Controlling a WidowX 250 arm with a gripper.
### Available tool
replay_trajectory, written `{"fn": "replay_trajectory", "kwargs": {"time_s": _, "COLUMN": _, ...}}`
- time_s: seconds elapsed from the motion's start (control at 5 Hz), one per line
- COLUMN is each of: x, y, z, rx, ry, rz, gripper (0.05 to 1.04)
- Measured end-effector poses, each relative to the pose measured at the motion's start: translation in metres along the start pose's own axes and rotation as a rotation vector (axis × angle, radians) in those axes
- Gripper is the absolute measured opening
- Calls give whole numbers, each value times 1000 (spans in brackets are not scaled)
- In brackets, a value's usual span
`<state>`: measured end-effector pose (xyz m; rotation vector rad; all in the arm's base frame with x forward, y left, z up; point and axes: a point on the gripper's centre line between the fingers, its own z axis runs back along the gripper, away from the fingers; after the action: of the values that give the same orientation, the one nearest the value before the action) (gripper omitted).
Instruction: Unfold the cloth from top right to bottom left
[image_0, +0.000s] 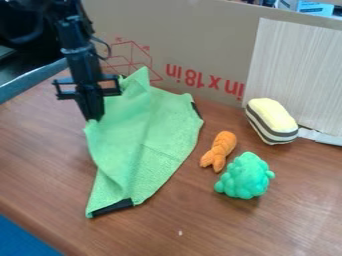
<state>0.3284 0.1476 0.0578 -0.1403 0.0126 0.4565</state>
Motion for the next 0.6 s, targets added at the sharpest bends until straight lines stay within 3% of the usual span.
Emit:
{"fn": "replay_trajectory", "kwargs": {"time_s": 0.4, "x": 7, "y": 36, "z": 14, "rx": 157, "ry": -9, "rz": 164, "gripper": 59}}
{"fn": "replay_trajectory", "kwargs": {"time_s": 0.6, "x": 5, "y": 45, "z": 16, "rx": 204, "ry": 13, "rz": 222, "gripper": 59}}
